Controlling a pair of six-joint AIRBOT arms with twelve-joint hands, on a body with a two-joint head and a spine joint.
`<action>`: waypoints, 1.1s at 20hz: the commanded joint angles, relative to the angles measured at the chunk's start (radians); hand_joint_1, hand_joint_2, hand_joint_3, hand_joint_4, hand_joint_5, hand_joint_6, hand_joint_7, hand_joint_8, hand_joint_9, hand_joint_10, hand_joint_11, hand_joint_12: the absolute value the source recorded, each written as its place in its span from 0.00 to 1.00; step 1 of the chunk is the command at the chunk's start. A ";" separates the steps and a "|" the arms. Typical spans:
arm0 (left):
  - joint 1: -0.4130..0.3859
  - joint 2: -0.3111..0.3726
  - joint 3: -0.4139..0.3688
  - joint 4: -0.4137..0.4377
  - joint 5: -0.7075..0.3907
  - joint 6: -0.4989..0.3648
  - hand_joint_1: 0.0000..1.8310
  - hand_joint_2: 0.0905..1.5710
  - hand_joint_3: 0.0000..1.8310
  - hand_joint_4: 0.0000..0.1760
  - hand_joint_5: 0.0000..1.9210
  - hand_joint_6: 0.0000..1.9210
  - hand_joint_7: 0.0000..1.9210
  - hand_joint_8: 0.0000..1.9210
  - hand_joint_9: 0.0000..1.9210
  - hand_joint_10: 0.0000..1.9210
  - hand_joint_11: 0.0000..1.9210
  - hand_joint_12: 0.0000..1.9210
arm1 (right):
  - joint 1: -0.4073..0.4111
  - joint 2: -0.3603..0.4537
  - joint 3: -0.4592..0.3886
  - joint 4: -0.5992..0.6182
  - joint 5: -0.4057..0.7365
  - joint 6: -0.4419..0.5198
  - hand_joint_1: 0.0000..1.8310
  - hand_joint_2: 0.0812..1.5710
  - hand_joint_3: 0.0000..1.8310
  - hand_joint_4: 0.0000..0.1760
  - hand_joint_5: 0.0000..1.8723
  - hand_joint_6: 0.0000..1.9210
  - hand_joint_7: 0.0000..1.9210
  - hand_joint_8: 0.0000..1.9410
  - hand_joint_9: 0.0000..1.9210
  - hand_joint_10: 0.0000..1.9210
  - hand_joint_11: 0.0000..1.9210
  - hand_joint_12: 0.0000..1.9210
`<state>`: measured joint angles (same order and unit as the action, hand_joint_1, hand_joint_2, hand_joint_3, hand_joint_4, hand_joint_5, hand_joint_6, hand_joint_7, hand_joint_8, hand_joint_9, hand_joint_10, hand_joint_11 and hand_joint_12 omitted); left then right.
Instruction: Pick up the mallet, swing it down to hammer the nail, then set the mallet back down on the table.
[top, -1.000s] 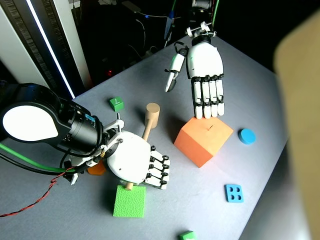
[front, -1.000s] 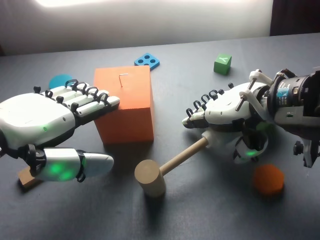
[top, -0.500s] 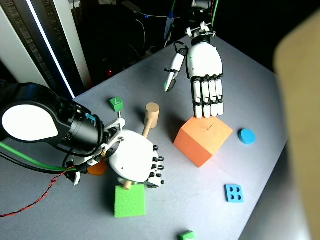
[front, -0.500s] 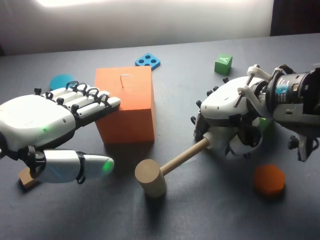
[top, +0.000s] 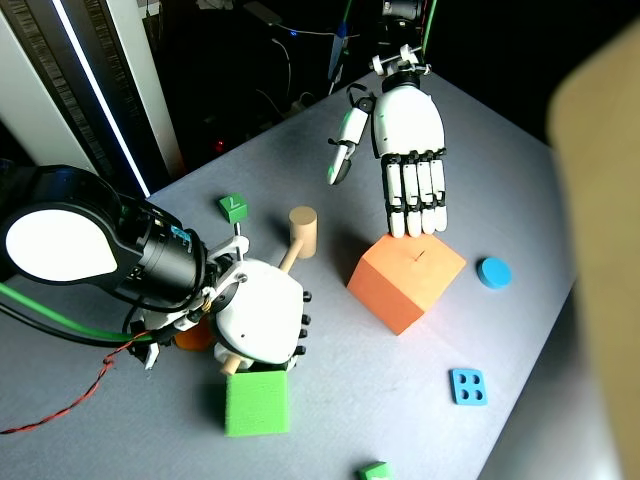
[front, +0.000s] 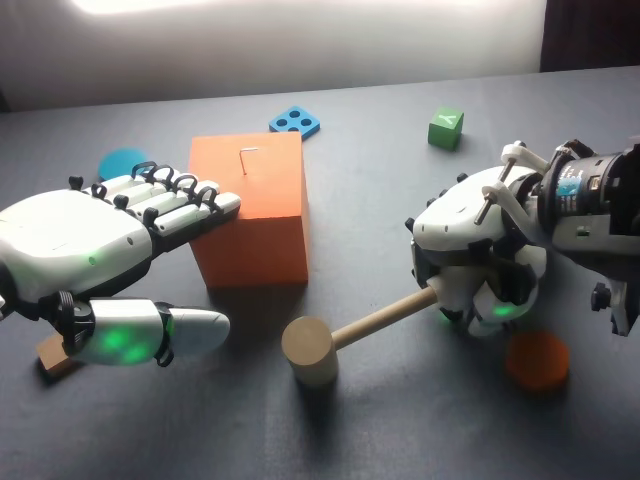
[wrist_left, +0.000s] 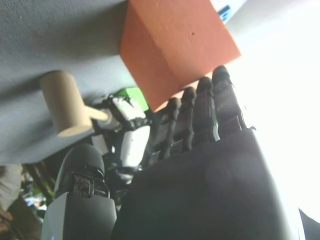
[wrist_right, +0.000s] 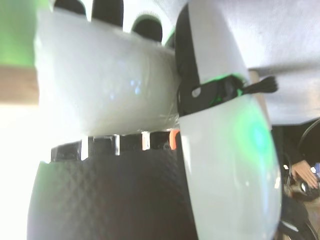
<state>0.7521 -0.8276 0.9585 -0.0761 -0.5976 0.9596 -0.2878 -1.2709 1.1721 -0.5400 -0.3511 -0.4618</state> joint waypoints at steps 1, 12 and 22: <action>-0.004 -0.003 0.001 -0.004 -0.052 -0.003 0.00 0.77 0.00 0.00 0.01 0.00 0.01 0.00 0.00 0.00 0.00 0.00 | 0.004 0.009 -0.003 -0.016 0.052 -0.006 0.68 0.72 0.00 0.00 0.47 0.47 0.50 0.66 0.45 0.71 0.40 0.81; -0.005 -0.003 0.004 -0.004 -0.048 -0.003 0.00 0.78 0.00 0.00 0.03 0.00 0.02 0.00 0.00 0.00 0.00 0.00 | 0.026 0.136 -0.094 -0.015 0.097 0.009 0.49 0.82 0.00 0.00 0.48 1.00 0.54 1.00 0.62 1.00 0.71 1.00; -0.010 -0.003 0.005 -0.004 -0.048 -0.003 0.00 0.77 0.00 0.00 0.03 0.00 0.01 0.00 0.00 0.00 0.00 0.00 | 0.146 0.276 -0.151 -0.015 0.171 0.184 0.05 0.99 0.01 0.00 0.68 1.00 0.76 1.00 0.83 1.00 0.91 1.00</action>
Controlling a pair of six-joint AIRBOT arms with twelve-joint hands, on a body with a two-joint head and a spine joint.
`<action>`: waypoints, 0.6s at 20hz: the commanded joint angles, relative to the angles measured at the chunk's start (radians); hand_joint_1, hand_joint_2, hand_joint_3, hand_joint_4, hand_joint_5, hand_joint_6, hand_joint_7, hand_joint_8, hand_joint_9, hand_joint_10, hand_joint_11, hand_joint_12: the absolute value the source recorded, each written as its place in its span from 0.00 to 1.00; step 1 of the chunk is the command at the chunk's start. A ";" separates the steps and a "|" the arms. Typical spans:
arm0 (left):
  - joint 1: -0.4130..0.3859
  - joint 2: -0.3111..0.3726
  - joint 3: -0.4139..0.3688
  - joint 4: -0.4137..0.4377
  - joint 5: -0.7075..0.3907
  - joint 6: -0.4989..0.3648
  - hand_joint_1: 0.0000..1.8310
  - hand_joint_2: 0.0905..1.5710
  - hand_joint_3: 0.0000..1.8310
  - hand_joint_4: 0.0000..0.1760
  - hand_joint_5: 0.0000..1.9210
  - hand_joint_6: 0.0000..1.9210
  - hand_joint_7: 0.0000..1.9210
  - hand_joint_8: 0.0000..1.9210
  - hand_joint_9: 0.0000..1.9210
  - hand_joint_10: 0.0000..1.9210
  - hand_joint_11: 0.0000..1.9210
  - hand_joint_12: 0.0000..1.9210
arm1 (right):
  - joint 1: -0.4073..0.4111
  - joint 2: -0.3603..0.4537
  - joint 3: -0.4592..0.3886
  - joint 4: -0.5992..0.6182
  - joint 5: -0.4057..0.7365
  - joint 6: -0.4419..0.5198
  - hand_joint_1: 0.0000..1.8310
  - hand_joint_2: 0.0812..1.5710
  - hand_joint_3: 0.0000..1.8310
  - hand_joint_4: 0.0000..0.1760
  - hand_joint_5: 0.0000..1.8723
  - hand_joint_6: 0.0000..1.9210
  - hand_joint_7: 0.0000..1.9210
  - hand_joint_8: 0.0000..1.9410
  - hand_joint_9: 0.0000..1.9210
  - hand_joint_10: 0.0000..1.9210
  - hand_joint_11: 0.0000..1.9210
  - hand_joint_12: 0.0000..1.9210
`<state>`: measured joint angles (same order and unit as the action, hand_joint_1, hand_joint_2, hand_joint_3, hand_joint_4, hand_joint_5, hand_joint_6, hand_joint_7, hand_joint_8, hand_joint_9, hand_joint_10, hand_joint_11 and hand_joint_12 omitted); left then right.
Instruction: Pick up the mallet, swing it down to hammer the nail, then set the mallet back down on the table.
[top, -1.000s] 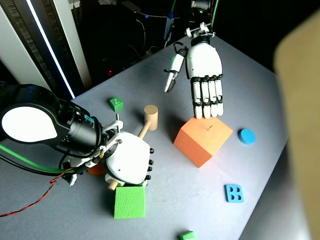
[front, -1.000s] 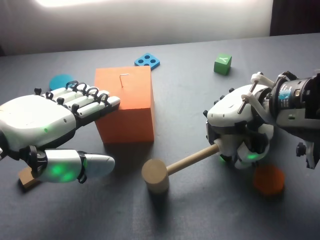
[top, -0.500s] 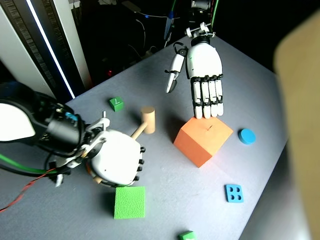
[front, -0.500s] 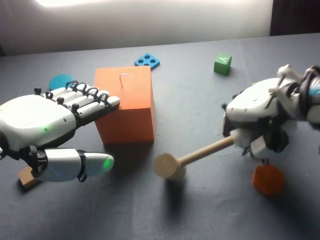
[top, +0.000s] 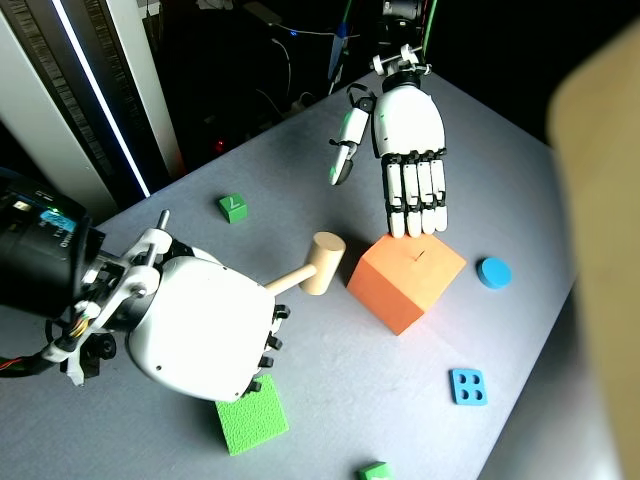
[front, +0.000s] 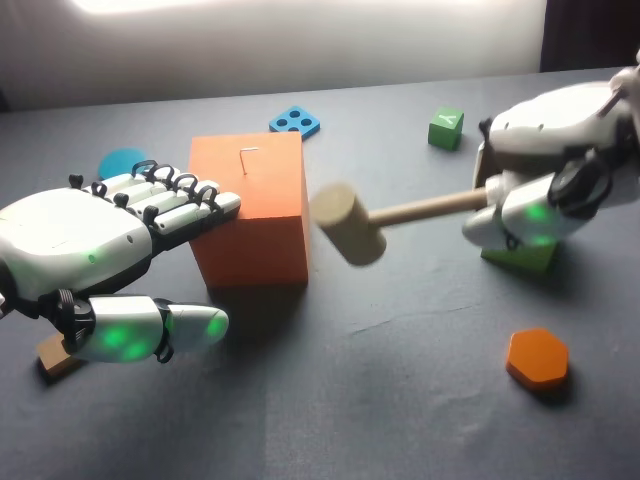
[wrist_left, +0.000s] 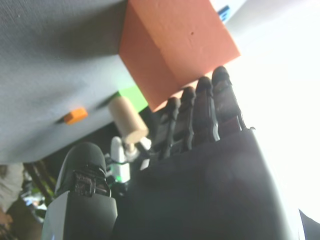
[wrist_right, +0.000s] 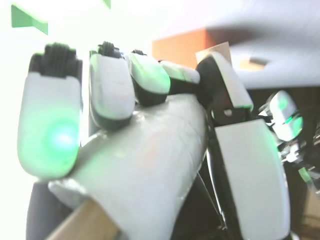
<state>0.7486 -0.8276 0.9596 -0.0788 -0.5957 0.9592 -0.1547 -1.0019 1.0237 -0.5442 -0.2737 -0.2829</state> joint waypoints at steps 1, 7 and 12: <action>-0.006 -0.003 0.004 -0.002 -0.050 -0.002 0.00 0.77 0.00 0.00 0.03 0.00 0.01 0.00 0.00 0.00 0.00 0.00 | 0.030 0.015 -0.003 -0.010 0.110 0.031 0.01 1.00 0.02 0.00 0.68 1.00 0.76 1.00 0.83 1.00 0.91 1.00; -0.007 -0.003 0.005 -0.002 -0.050 -0.002 0.00 0.77 0.00 0.00 0.06 0.01 0.03 0.01 0.01 0.00 0.00 0.00 | 0.130 -0.004 0.021 -0.010 0.175 0.150 0.07 1.00 0.08 0.00 0.64 1.00 0.74 1.00 0.82 1.00 0.89 1.00; -0.006 -0.004 0.005 -0.002 -0.050 0.000 0.00 0.77 0.00 0.00 0.05 0.00 0.03 0.01 0.01 0.00 0.00 0.00 | 0.181 -0.091 0.096 -0.009 0.142 0.156 0.22 1.00 0.06 0.00 0.63 1.00 0.74 1.00 0.82 1.00 0.90 1.00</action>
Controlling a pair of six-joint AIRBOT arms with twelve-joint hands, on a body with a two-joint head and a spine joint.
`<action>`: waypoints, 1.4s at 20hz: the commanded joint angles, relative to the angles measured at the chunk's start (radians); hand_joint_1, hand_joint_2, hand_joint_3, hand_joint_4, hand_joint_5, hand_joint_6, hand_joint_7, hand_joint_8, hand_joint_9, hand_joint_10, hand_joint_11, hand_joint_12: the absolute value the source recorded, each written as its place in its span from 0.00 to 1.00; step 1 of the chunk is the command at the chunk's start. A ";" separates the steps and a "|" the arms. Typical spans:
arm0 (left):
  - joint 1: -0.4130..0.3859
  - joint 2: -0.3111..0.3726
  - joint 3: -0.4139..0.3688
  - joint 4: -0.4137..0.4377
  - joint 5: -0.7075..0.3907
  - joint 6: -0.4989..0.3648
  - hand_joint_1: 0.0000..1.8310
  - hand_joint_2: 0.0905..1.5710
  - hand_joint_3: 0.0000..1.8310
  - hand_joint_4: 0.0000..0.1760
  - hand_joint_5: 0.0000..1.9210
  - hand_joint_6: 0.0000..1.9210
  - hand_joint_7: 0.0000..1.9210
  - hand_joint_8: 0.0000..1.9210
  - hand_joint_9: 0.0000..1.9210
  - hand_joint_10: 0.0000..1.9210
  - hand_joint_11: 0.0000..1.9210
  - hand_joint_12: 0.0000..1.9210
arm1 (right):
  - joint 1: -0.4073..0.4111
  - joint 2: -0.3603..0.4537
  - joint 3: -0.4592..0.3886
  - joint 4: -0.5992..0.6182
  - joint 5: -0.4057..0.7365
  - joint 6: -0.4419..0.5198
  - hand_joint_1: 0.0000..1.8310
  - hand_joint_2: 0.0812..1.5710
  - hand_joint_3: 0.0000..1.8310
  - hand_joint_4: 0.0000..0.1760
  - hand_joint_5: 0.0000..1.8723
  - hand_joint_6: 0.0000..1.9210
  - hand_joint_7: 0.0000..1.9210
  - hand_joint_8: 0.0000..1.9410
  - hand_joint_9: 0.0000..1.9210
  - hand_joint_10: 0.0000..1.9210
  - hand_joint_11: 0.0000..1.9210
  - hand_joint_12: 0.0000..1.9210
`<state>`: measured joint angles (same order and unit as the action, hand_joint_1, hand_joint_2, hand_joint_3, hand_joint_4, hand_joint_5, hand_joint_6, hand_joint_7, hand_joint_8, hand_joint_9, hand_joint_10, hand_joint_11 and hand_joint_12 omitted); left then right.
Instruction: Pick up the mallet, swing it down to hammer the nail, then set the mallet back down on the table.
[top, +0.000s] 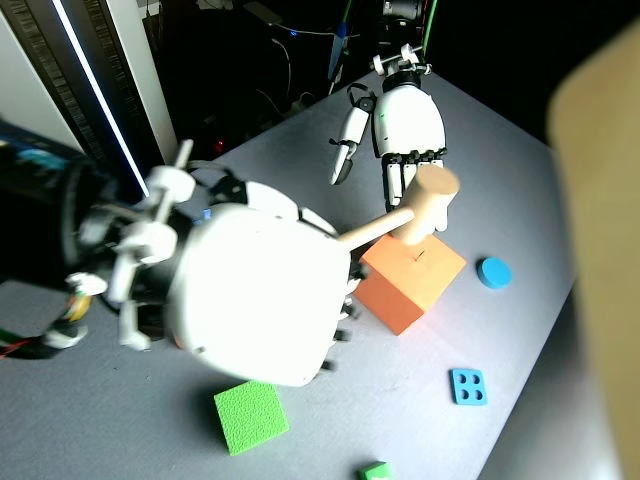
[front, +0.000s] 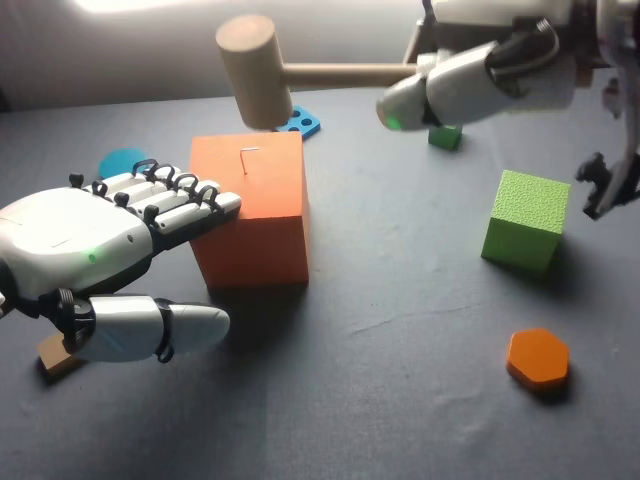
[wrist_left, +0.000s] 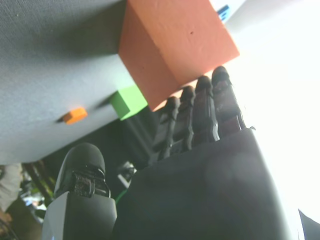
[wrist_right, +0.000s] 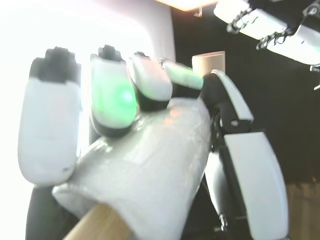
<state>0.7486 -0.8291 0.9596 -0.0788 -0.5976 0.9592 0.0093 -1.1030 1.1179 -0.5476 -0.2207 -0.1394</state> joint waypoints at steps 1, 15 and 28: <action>-0.006 -0.002 0.005 -0.002 -0.048 0.000 0.00 0.77 0.00 0.00 0.04 0.00 0.03 0.00 0.01 0.00 0.00 0.00 | 0.023 0.002 0.011 -0.005 0.092 0.017 0.24 1.00 0.05 0.00 0.64 1.00 0.74 1.00 0.82 1.00 0.90 1.00; -0.009 -0.004 0.009 -0.002 -0.048 0.000 0.00 0.78 0.00 0.00 0.05 0.01 0.04 0.01 0.02 0.01 0.00 0.00 | -0.128 -0.104 0.107 -0.006 0.135 -0.017 0.30 1.00 0.04 0.00 0.65 1.00 0.73 1.00 0.82 1.00 0.90 1.00; -0.011 -0.005 0.010 -0.002 -0.048 0.000 0.00 0.77 0.00 0.00 0.00 0.00 0.01 0.00 0.00 0.00 0.00 0.00 | -0.186 0.030 -0.051 -0.007 0.209 -0.116 0.26 1.00 0.07 0.00 0.65 1.00 0.74 1.00 0.82 1.00 0.91 1.00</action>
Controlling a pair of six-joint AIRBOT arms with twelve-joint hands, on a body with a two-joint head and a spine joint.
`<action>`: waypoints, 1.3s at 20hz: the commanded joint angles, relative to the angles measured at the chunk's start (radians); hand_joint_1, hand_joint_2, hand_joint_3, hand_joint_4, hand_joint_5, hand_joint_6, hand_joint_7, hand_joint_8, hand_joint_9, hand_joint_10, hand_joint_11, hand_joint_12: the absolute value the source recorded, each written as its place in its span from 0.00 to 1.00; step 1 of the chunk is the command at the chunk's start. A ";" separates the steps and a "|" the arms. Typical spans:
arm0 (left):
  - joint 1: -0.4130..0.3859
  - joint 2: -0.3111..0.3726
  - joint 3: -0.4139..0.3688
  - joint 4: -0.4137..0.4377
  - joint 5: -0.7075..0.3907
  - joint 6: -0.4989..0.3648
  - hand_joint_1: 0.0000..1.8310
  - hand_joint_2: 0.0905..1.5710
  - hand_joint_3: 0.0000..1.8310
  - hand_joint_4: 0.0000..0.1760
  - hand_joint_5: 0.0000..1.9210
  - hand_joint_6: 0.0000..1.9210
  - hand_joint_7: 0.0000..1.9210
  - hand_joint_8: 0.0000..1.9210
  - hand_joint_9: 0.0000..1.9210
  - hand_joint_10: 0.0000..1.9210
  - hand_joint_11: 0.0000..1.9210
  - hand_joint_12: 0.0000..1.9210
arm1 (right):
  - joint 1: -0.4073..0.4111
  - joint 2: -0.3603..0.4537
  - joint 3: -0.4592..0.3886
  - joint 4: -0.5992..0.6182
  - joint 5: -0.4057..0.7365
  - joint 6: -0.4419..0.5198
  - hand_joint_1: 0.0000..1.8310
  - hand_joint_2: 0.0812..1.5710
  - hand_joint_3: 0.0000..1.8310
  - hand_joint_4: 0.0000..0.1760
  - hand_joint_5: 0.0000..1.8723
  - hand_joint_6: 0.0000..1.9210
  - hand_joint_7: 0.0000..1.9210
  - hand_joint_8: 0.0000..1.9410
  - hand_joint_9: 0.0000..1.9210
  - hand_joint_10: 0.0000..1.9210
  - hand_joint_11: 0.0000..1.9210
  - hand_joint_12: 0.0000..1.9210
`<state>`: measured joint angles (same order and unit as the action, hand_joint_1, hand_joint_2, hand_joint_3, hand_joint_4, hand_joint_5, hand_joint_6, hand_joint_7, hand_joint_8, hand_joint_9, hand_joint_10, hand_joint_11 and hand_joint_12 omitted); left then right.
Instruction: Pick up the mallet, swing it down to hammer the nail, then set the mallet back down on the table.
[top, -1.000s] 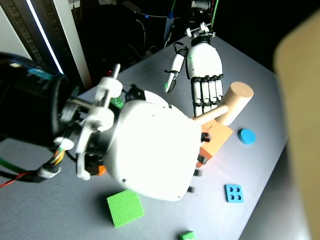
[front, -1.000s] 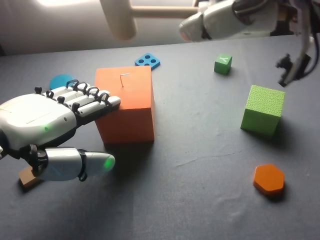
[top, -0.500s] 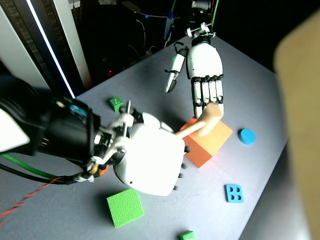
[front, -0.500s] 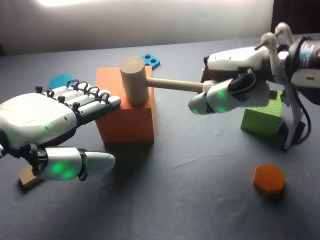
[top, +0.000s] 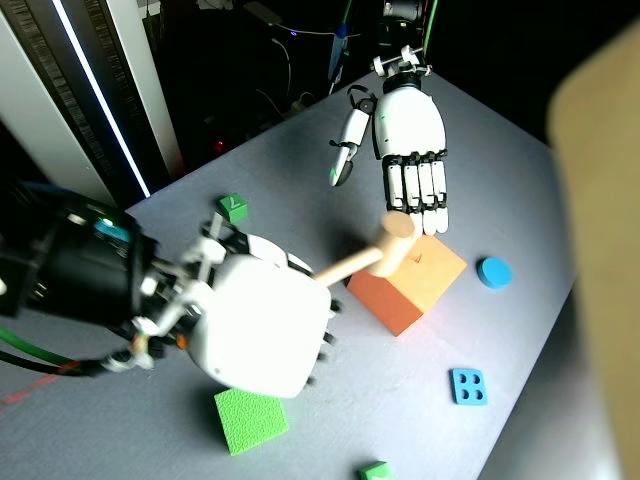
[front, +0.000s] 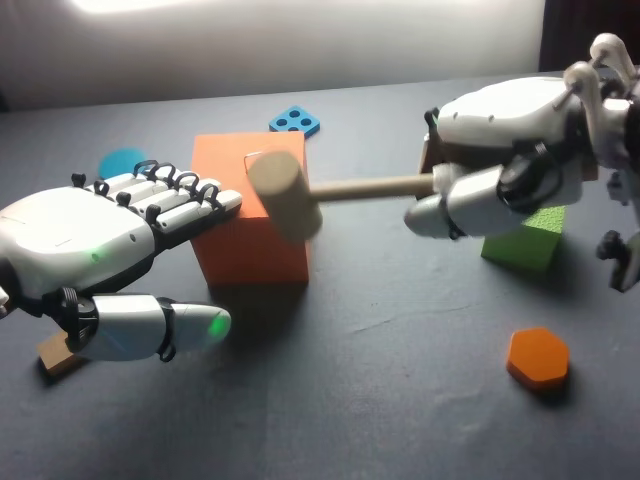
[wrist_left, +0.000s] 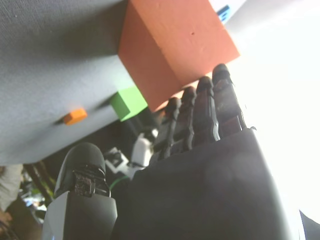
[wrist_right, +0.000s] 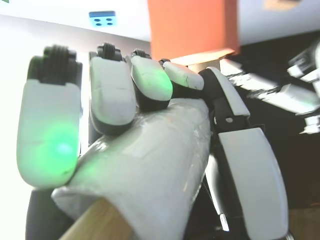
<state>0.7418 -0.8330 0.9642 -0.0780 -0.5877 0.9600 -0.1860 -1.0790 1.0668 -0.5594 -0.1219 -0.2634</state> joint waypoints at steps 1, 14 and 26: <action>-0.004 -0.001 0.006 -0.002 -0.058 -0.001 0.00 0.77 0.00 0.00 0.00 0.00 0.01 0.00 0.00 0.00 0.00 0.00 | 0.003 0.019 -0.017 0.005 0.124 -0.020 0.26 1.00 0.07 0.00 0.66 1.00 0.74 1.00 0.83 1.00 0.92 1.00; -0.006 -0.003 0.008 -0.002 -0.058 -0.001 0.00 0.77 0.00 0.00 0.00 0.00 0.01 0.00 0.00 0.00 0.00 0.00 | 0.123 -0.074 0.102 0.006 0.113 0.015 0.27 1.00 0.06 0.00 0.66 1.00 0.74 1.00 0.82 1.00 0.91 1.00; -0.006 -0.006 0.009 -0.002 -0.058 0.000 0.00 0.77 0.00 0.00 0.01 0.00 0.02 0.00 0.01 0.00 0.00 0.00 | -0.013 -0.208 0.258 0.005 0.062 -0.003 0.30 1.00 0.01 0.61 0.65 1.00 0.73 1.00 0.82 1.00 0.91 1.00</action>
<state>0.7414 -0.8337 0.9661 -0.0772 -0.5880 0.9604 -0.2234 -1.2957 1.3201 -0.5140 -0.1074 -0.2337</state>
